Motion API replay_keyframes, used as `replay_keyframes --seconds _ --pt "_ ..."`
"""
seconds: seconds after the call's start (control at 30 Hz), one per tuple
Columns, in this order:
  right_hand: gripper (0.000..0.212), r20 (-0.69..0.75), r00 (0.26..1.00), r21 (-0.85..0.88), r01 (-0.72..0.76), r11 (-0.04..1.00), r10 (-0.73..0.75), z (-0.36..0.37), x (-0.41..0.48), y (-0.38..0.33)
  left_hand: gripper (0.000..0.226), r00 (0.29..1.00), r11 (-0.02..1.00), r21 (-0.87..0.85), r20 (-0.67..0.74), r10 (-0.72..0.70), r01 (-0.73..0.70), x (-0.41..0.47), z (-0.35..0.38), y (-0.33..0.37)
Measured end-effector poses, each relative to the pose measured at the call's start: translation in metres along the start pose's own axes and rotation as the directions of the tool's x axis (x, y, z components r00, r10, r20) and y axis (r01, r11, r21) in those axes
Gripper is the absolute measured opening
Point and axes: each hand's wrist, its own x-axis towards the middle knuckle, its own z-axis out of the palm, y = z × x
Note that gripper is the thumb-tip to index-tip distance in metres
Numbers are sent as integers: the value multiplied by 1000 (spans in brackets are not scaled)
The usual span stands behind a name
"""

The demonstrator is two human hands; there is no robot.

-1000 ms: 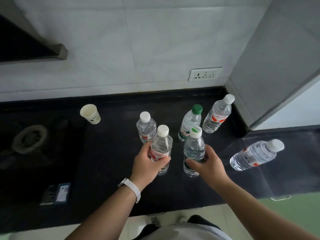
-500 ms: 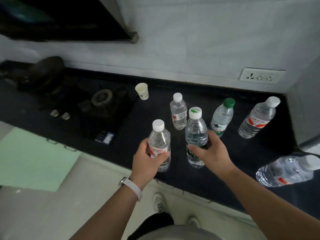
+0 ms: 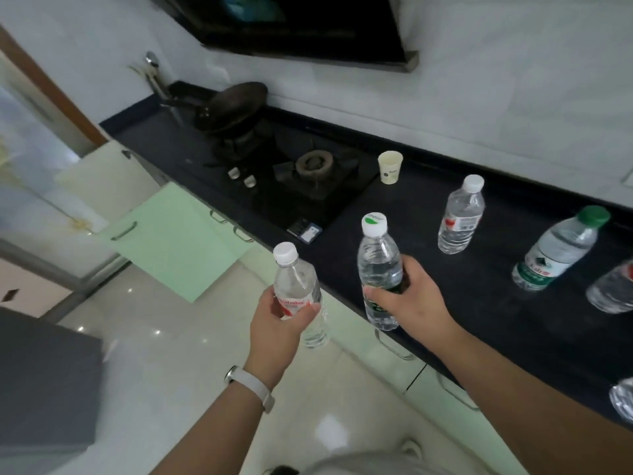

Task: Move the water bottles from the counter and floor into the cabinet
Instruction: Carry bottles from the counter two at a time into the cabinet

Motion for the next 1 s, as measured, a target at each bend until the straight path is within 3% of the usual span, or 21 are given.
replay_keyframes --seconds 0.17,0.33,0.63,1.0 --pt "37 40 998 -57 48 997 -46 63 -8 -15 59 999 999 -54 -52 -4 1 1 -65 -17" --pt "47 56 997 -110 50 993 -44 153 -19 -23 52 995 996 -85 -95 2 -11 2 -159 -41" --pt "41 178 974 -195 175 965 -141 352 -66 -56 43 970 986 -164 -243 -11 -30 -2 -349 -109" --pt "41 464 860 -195 333 923 -212 498 -91 -97 42 857 970 -242 -508 -93 -38 -24 -479 -156"
